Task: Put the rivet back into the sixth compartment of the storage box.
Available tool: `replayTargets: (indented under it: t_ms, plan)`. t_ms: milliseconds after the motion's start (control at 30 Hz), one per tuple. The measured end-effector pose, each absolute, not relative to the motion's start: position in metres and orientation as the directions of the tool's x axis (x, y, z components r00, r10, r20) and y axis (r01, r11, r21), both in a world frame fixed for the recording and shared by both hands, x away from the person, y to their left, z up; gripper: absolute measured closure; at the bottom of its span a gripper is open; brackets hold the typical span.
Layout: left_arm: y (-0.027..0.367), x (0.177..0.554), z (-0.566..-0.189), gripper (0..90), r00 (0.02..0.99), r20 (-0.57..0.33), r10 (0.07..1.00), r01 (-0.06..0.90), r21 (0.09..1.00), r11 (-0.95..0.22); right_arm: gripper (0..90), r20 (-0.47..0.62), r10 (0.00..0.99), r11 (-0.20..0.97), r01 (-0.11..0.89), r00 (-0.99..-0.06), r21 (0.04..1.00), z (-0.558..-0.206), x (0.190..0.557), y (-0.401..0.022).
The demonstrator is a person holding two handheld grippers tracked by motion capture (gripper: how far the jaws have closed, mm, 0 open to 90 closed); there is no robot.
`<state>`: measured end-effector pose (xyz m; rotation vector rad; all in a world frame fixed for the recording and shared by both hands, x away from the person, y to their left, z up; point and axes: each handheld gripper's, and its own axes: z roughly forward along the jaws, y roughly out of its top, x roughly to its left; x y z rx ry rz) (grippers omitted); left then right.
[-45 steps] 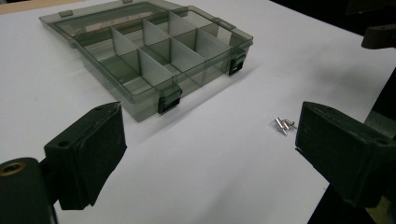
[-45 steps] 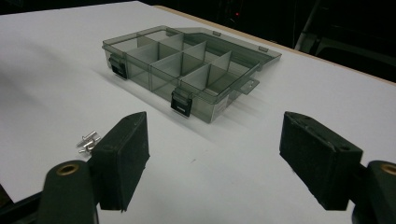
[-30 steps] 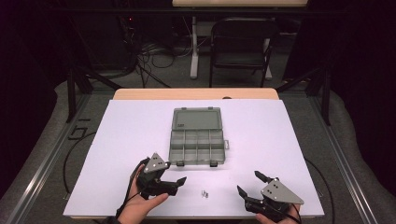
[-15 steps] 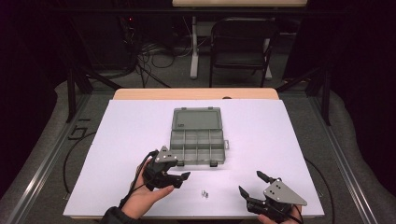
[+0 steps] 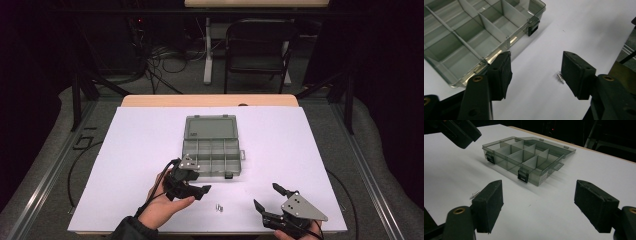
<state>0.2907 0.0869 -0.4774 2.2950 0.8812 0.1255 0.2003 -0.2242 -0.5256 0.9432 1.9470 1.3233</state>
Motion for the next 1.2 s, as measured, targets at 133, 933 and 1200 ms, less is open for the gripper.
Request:
replayTargets:
  t_ms: [133, 933, 1200]
  plan:
    - [0.081, 0.289, -0.485, 48.5, 0.770, -0.181, 0.611, 0.584, 0.587, -0.562, 22.7, -0.089, 0.816, 0.254, 0.216, -0.571, 0.943, -0.526, 0.200, -0.224]
    - [0.039, 0.280, -0.523, 74.2, 0.770, -0.212, 0.602, 0.626, 0.432, -0.649, 22.7, -0.091, 0.813, 0.258, 0.217, -0.575, 0.941, -0.527, 0.200, -0.223]
    - [0.037, 0.281, -0.528, 76.5, 0.765, -0.213, 0.608, 0.633, 0.423, -0.648, 22.7, -0.091, 0.810, 0.262, 0.219, -0.580, 0.940, -0.527, 0.201, -0.223]
